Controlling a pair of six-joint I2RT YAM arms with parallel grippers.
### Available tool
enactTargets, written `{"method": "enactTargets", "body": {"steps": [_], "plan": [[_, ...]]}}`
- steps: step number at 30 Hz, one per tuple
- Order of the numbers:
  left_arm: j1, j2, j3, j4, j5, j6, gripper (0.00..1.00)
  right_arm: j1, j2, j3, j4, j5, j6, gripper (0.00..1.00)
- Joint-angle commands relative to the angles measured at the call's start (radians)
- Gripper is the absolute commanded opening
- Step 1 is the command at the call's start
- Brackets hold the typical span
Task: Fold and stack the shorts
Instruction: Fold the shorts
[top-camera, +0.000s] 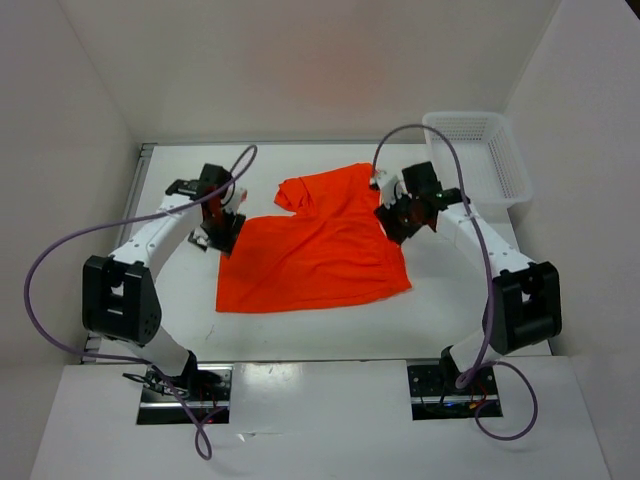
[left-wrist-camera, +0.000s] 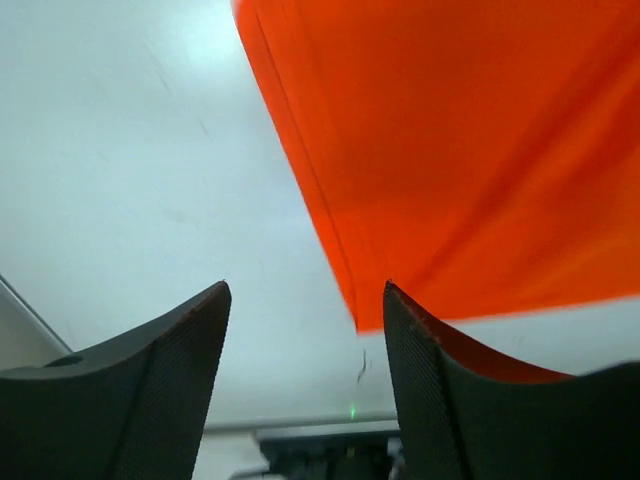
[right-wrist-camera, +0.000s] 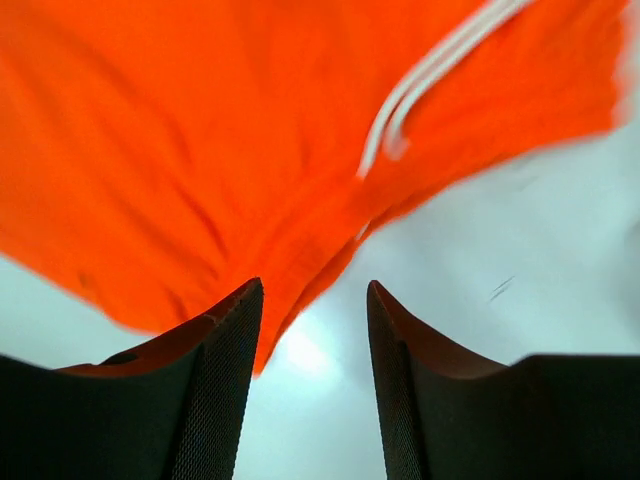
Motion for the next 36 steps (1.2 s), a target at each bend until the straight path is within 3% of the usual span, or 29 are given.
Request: {"method": "enactTargets", "body": {"steps": [1, 4, 7, 10, 12, 15, 23, 24, 27, 28, 30, 31, 34, 36], "plan": [[0.008, 0.057, 0.152, 0.116, 0.021, 0.002, 0.71, 0.028, 0.055, 0.177, 0.065, -0.079, 0.105, 0.52], [0.008, 0.183, 0.296, 0.14, 0.07, 0.002, 0.71, 0.1, 0.155, 0.284, 0.191, -0.037, 0.191, 0.6], [0.018, 0.334, 0.443, 0.15, 0.119, 0.002, 0.71, 0.135, 0.349, 0.492, 0.255, -0.011, 0.251, 0.69], [0.018, 0.395, 0.504, 0.163, 0.195, 0.002, 0.72, 0.135, 0.563, 0.631, 0.303, 0.051, 0.314, 0.86], [0.018, 0.415, 0.541, 0.172, 0.245, 0.002, 0.72, 0.135, 0.71, 0.821, 0.315, 0.116, 0.337, 0.95], [0.018, 0.427, 0.541, 0.181, 0.278, 0.002, 0.72, 0.135, 0.889, 1.031, 0.266, 0.167, 0.386, 0.98], [0.027, 0.436, 0.522, 0.181, 0.288, 0.002, 0.73, 0.145, 1.117, 1.251, 0.196, 0.32, 0.397, 0.98], [0.027, 0.445, 0.522, 0.181, 0.288, 0.002, 0.73, 0.145, 1.161, 1.283, 0.174, 0.334, 0.397, 0.95], [0.036, 0.456, 0.535, 0.181, 0.276, 0.002, 0.73, 0.154, 1.192, 1.292, 0.128, 0.369, 0.385, 0.69], [0.036, 0.456, 0.535, 0.181, 0.264, 0.002, 0.73, 0.163, 1.192, 1.274, 0.119, 0.369, 0.385, 0.52], [0.036, 0.456, 0.545, 0.181, 0.253, 0.002, 0.73, 0.172, 1.183, 1.253, 0.108, 0.337, 0.385, 0.35], [0.036, 0.456, 0.545, 0.181, 0.253, 0.002, 0.73, 0.172, 1.172, 1.253, 0.108, 0.326, 0.385, 0.19], [0.036, 0.445, 0.533, 0.181, 0.253, 0.002, 0.73, 0.182, 1.143, 1.243, 0.099, 0.299, 0.385, 0.01], [0.036, 0.436, 0.524, 0.181, 0.253, 0.002, 0.73, 0.191, 1.119, 1.243, 0.099, 0.277, 0.385, 0.0]]}}
